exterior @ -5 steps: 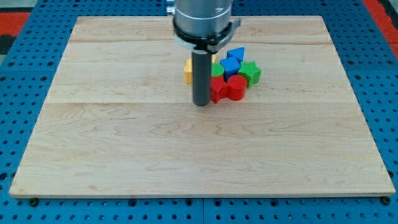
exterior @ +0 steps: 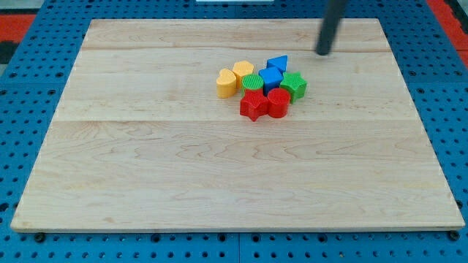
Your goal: Push the yellow hexagon into the green circle
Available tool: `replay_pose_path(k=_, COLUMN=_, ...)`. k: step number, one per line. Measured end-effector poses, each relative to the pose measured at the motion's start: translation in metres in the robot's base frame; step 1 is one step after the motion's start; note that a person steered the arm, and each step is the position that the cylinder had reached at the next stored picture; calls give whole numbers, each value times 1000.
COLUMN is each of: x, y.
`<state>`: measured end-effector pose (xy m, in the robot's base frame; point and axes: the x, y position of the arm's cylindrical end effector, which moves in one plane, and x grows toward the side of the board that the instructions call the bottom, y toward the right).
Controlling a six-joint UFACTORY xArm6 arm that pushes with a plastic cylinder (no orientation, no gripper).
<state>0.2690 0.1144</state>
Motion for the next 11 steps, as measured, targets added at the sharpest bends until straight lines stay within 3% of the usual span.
replay_pose_path(k=1, x=32, y=-43)
replay_pose_path(k=2, x=80, y=-47)
replay_pose_path(k=3, x=71, y=-77)
replay_pose_path(k=4, x=62, y=-22)
replay_pose_path(k=5, x=87, y=32)
replay_pose_path(k=6, x=13, y=23)
replay_pose_path(k=7, x=-2, y=-108)
replay_pose_path(k=9, x=56, y=-134)
replay_pose_path(k=11, x=59, y=-118)
